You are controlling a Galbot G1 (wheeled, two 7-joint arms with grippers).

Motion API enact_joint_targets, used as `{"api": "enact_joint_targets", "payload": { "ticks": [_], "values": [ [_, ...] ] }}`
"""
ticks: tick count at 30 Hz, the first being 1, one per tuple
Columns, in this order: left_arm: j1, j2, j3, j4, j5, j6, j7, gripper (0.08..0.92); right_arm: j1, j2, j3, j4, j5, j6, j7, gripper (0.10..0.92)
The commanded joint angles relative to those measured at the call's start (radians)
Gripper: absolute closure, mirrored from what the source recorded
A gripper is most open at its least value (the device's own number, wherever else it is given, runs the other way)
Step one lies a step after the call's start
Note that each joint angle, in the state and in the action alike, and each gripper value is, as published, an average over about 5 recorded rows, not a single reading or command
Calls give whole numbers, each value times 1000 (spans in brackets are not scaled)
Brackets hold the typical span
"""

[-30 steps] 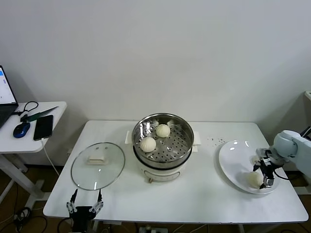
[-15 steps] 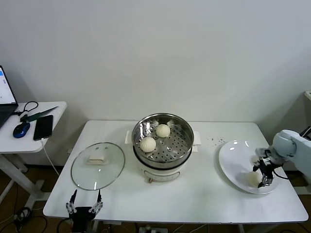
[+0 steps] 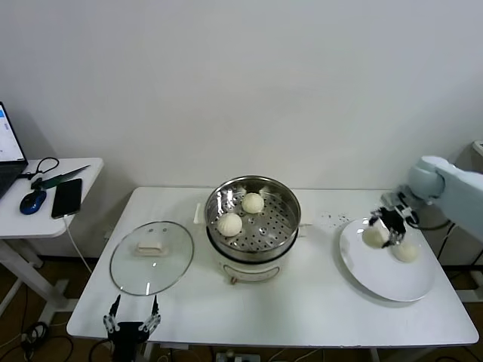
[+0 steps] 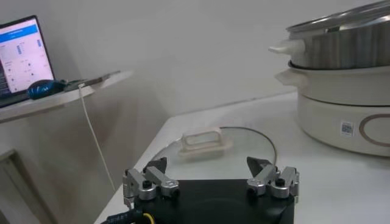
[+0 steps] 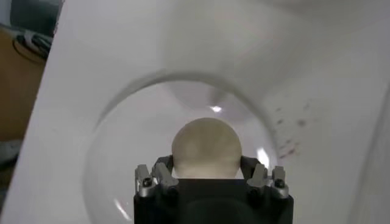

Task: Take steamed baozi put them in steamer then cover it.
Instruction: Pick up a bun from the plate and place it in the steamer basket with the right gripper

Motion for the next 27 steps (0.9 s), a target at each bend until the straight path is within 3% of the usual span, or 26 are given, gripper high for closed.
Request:
{"api": "enact_joint_targets", "payload": {
  "ticks": [1, 14, 27],
  "values": [
    [6, -1, 1, -5, 0, 1, 4, 177, 428, 245, -210, 64, 28, 293, -30, 327],
    [-8, 8, -14, -15, -20, 8, 8, 177, 330, 601, -108, 57, -69, 394, -19, 323],
    [-31, 26, -24, -23, -23, 24, 15, 177, 163, 679, -139, 102, -201, 451, -13, 321]
  ]
}}
